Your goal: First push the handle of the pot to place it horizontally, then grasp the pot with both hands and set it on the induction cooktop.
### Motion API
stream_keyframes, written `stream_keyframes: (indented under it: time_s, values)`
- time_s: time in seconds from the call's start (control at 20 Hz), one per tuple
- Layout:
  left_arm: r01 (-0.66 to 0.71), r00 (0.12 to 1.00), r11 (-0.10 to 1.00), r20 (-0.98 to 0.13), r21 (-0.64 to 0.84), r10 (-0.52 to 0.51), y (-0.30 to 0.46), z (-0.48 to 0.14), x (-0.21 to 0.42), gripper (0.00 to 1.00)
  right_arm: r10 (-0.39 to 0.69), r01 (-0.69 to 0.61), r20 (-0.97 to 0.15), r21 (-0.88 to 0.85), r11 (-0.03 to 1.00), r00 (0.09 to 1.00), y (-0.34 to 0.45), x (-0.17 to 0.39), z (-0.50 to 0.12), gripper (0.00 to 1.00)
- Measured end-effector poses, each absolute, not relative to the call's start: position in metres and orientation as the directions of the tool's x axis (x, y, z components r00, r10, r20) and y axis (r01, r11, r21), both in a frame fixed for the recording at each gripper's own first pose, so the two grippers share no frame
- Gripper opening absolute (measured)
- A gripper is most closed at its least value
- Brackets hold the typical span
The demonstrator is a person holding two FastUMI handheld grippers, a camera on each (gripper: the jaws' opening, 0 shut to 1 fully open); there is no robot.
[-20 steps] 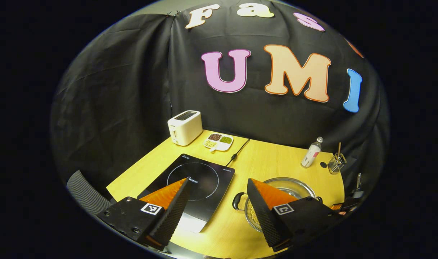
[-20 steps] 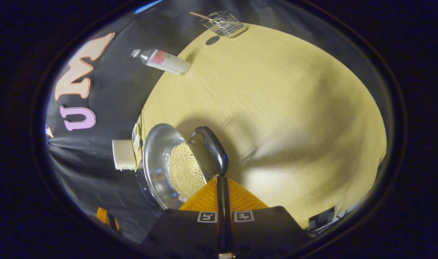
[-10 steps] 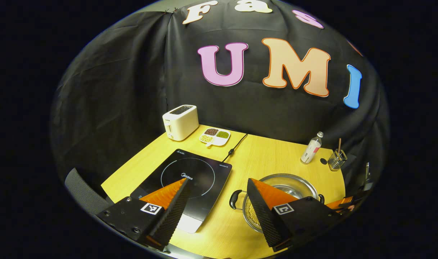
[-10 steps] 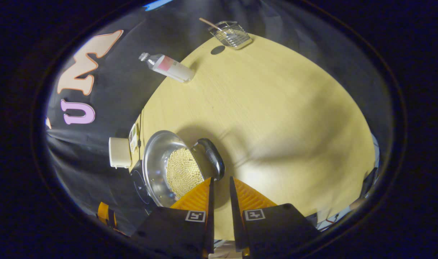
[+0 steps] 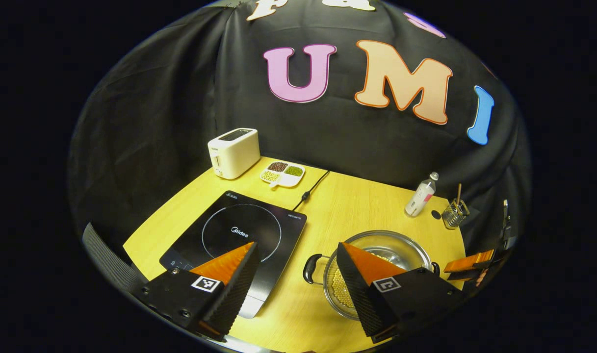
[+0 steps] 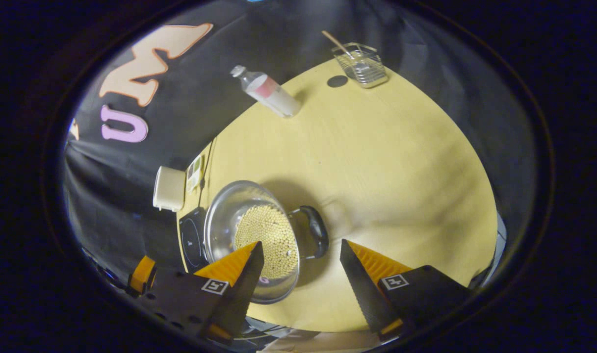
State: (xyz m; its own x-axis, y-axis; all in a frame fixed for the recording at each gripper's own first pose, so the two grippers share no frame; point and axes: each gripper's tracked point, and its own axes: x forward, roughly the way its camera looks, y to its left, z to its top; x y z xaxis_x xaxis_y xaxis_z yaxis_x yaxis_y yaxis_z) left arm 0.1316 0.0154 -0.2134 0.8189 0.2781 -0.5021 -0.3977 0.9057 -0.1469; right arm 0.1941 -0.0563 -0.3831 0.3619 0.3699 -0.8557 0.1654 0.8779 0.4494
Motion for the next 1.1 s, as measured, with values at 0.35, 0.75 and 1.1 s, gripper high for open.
stream_keyframes:
  time_s: [0.35, 0.75, 1.1]
  values:
    - [-0.339, 0.759, 0.926, -0.63, -0.167, 0.165, 0.001, -0.257, 0.128, 0.97, 0.411, 0.128, -0.844, 0.476, 0.87, 0.343, -0.048, 0.197, -0.386, 1.0]
    - [-0.271, 0.676, 0.941, -0.736, -0.204, 0.035, -0.012, -0.306, 0.136, 0.96, 0.408, 0.008, -0.869, 0.427, 0.904, 0.279, -0.037, 0.179, -0.399, 1.0]
    - [-0.199, 0.581, 0.957, -0.812, -0.209, -0.056, -0.023, -0.345, 0.173, 0.96, 0.347, -0.051, -0.913, 0.344, 0.937, 0.217, -0.042, 0.179, -0.427, 0.93]
